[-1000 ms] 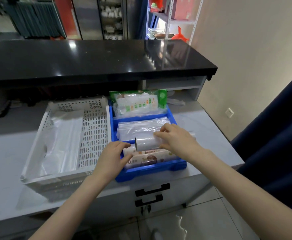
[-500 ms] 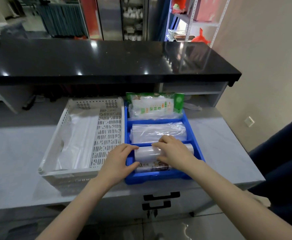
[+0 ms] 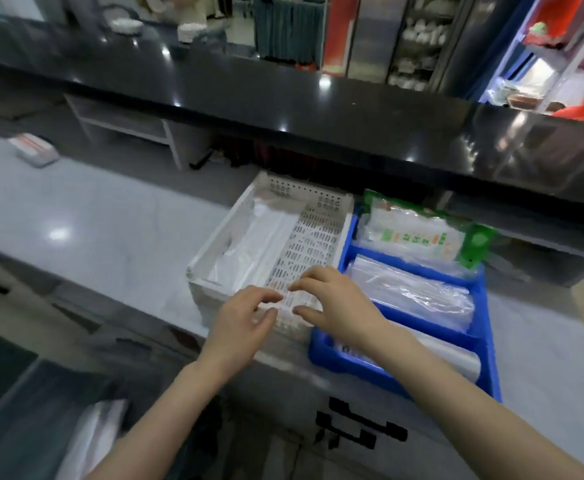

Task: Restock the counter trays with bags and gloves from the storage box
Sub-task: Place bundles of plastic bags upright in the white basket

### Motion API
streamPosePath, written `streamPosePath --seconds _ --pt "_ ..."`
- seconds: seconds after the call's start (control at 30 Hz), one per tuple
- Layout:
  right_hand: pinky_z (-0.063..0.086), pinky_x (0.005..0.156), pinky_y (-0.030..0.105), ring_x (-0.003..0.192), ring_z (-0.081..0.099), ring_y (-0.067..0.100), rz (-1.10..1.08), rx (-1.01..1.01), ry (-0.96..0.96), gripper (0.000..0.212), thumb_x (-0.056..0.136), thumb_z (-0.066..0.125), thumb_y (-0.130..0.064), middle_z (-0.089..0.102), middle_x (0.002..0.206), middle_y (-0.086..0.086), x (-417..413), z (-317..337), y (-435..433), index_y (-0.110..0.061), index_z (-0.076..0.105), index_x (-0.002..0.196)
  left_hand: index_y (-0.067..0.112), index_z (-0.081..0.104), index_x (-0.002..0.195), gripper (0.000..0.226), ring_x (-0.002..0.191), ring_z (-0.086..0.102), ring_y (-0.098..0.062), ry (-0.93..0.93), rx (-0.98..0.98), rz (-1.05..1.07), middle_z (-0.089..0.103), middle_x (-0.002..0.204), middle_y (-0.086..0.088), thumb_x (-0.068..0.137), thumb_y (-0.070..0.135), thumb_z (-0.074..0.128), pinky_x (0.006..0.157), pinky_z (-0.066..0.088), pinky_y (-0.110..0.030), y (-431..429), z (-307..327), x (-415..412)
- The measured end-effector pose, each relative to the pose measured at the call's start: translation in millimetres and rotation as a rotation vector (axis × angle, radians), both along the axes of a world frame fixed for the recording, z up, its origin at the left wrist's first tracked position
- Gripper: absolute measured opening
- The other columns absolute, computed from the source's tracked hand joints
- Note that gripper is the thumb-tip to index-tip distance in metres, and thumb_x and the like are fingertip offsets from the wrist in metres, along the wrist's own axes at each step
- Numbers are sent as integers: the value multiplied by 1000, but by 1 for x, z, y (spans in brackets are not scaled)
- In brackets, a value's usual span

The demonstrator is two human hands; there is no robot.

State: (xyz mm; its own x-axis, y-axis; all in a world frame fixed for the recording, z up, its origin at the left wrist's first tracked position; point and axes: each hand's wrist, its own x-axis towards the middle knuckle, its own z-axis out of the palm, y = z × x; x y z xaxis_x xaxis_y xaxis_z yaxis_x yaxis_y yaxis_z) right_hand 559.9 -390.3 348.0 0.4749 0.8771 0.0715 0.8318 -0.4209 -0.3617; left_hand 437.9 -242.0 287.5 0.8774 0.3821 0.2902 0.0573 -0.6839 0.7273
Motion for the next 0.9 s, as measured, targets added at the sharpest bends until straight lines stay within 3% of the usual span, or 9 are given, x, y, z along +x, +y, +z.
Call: streamPosePath --seconds 0.2,0.33,0.57,0.7,0.9 --pt "44 92 38 108 53 23 390 -5 100 32 87 60 -32 60 115 5 -70 -25 103 -20 65 116 28 68 97 24 90 62 0 55 -128 434 67 95 16 81 10 64 81 49 -17 33 -27 -116" --pt "45 91 41 108 53 26 614 -132 145 32 87 61 -26 58 117 6 -124 -62 149 -20 64 118 34 66 92 27 88 63 1 126 -260 715 67 91 17 82 9 64 80 51 -21 37 -68 -200" --pt "44 92 41 110 52 26 735 -318 144 31 88 60 -28 57 115 5 -198 -132 206 -21 62 119 32 64 87 25 86 65 -5 298 -465 922 70 90 9 84 7 64 80 55 -31 42 -143 -306" --pt "45 93 42 112 51 26 763 -450 155 33 89 59 -26 56 118 6 -235 -175 232 -18 61 121 21 68 90 19 90 67 -12 309 -635 1053 71 91 3 85 3 63 78 49 -15 55 -184 -348" --pt "44 90 43 112 49 32 773 -597 101 37 87 57 -23 54 120 10 -274 -243 282 -15 57 123 13 67 100 18 93 66 -20 417 -763 1114 70 97 -3 84 5 64 86 52 -31 105 -245 -380"
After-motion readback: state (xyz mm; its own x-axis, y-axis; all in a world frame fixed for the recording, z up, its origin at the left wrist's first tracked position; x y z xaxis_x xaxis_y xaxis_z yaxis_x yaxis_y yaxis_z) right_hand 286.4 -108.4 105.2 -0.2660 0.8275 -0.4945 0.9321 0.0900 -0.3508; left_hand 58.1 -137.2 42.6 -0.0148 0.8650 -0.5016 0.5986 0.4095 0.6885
